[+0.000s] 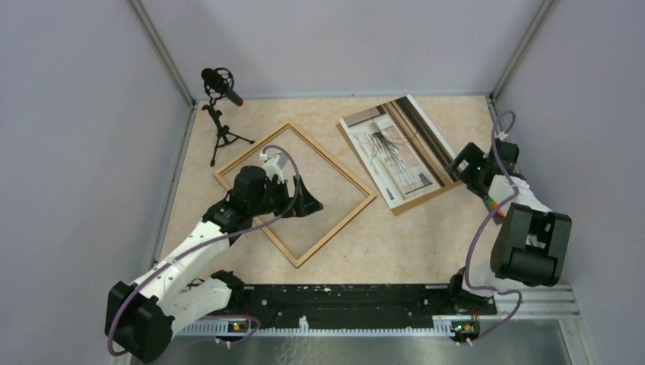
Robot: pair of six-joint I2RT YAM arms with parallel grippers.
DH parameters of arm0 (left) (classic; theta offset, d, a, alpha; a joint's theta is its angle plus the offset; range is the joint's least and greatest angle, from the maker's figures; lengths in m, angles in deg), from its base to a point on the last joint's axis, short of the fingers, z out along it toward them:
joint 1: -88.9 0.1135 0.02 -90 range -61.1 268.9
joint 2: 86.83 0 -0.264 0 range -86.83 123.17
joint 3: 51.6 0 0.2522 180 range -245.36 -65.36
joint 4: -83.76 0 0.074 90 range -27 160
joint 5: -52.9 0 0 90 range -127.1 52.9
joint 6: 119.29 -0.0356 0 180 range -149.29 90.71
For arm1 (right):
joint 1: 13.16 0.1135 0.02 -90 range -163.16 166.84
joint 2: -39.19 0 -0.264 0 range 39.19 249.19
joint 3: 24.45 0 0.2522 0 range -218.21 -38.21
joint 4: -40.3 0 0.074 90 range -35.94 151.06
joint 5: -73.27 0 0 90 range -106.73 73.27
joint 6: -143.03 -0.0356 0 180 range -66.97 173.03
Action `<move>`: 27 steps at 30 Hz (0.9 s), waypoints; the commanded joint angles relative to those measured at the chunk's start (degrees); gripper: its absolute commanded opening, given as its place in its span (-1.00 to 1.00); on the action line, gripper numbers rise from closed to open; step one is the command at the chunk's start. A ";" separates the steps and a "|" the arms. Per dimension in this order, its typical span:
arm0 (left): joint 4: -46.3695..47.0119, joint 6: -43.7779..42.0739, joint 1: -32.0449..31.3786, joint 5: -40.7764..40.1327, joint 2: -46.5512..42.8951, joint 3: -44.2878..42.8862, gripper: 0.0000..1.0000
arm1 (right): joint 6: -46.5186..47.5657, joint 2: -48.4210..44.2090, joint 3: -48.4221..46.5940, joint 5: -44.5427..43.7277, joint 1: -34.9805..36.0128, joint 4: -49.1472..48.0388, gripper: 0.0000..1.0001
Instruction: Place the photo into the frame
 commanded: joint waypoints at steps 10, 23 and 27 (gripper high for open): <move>16.88 4.02 -5.55 11.39 17.96 -8.21 0.97 | 3.70 12.28 -10.72 4.32 -7.73 -5.10 0.89; 11.19 10.57 -25.23 -14.88 55.75 -41.21 0.97 | 9.52 25.32 -25.26 11.17 -7.92 -1.36 0.91; 7.31 11.98 -28.03 -23.75 60.29 -45.80 0.97 | 11.52 28.86 -28.68 10.62 -7.95 1.17 0.88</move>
